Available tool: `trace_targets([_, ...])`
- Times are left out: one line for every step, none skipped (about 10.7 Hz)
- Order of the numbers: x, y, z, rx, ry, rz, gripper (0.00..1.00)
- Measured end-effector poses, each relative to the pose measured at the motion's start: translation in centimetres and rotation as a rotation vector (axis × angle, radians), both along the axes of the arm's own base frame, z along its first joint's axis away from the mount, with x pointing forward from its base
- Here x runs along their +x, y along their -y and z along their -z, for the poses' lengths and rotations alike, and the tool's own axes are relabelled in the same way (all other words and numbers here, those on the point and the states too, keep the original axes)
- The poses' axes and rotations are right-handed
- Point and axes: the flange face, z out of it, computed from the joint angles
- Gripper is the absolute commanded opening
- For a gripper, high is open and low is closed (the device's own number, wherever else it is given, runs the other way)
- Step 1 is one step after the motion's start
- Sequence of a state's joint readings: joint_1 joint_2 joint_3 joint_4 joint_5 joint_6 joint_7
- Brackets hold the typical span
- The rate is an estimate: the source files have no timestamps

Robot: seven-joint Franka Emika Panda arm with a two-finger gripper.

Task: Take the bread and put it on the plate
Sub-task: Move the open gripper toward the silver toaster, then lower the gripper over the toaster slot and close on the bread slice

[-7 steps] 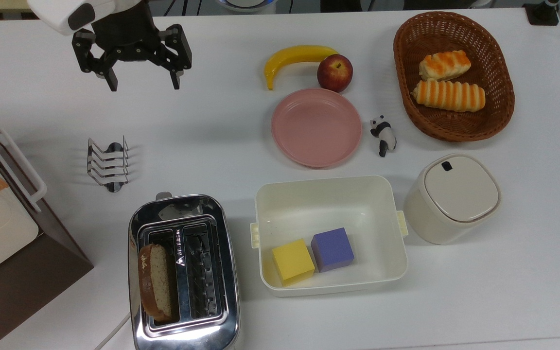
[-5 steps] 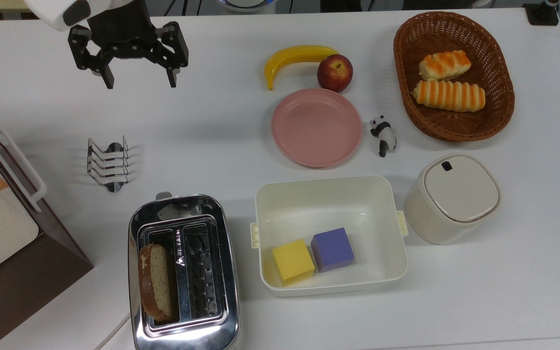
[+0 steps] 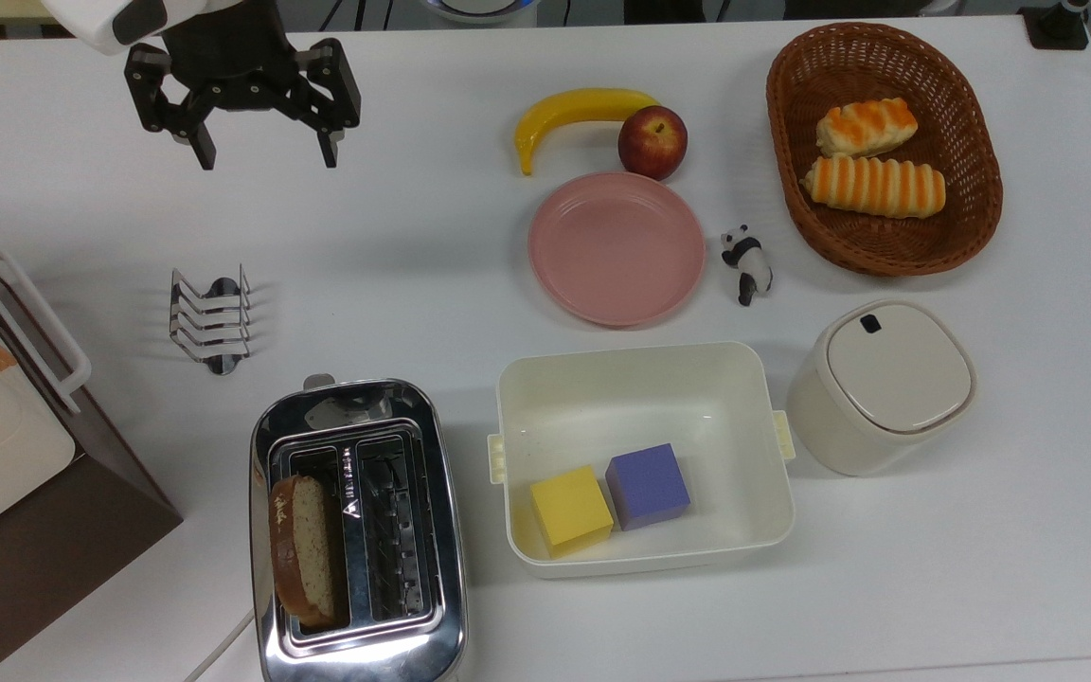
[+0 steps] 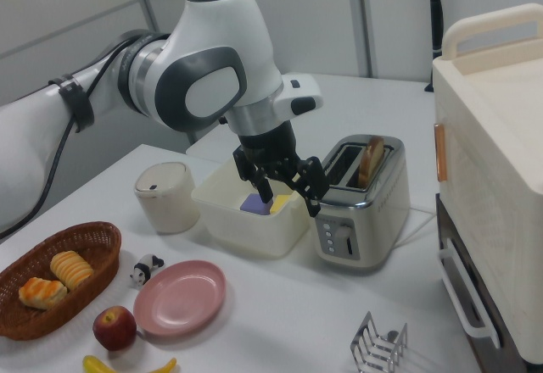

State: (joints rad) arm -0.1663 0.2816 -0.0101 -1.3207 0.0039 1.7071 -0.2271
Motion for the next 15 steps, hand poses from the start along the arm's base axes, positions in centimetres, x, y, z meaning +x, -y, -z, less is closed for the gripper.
trace_targets([0.0,0.0,0.0,0.000,0.000,0.000,1.00])
trace_targets([0.0,0.0,0.0,0.000,0.000,-0.001,1.00])
trace_targets([0.0,0.0,0.0,0.000,0.000,-0.002,1.00])
trace_targets([0.0,0.0,0.0,0.000,0.000,-0.002,1.00])
trace_targets([0.2,0.0,-0.2,-0.001,0.017,-0.001,1.00])
trace_targets([0.4,0.0,-0.3,-0.005,0.040,-0.002,1.00])
trace_targets([0.8,-0.1,-0.2,-0.006,0.066,-0.005,1.00])
trace_targets([1.5,-0.4,0.1,0.008,0.099,-0.006,1.00])
trace_targets([2.4,-0.6,0.5,0.033,0.143,-0.003,1.00])
trace_targets([3.3,-0.8,0.9,0.058,0.195,0.004,1.00])
trace_targets([4.3,-0.8,1.4,0.085,0.246,0.021,1.00])
trace_targets([5.1,-0.7,2.0,0.103,0.293,0.044,1.00])
trace_targets([5.9,-0.5,2.5,0.103,0.334,0.055,1.00])
trace_targets([6.6,-0.2,2.8,0.098,0.384,0.065,1.00])
trace_targets([7.2,0.0,3.0,0.098,0.442,0.079,1.00])
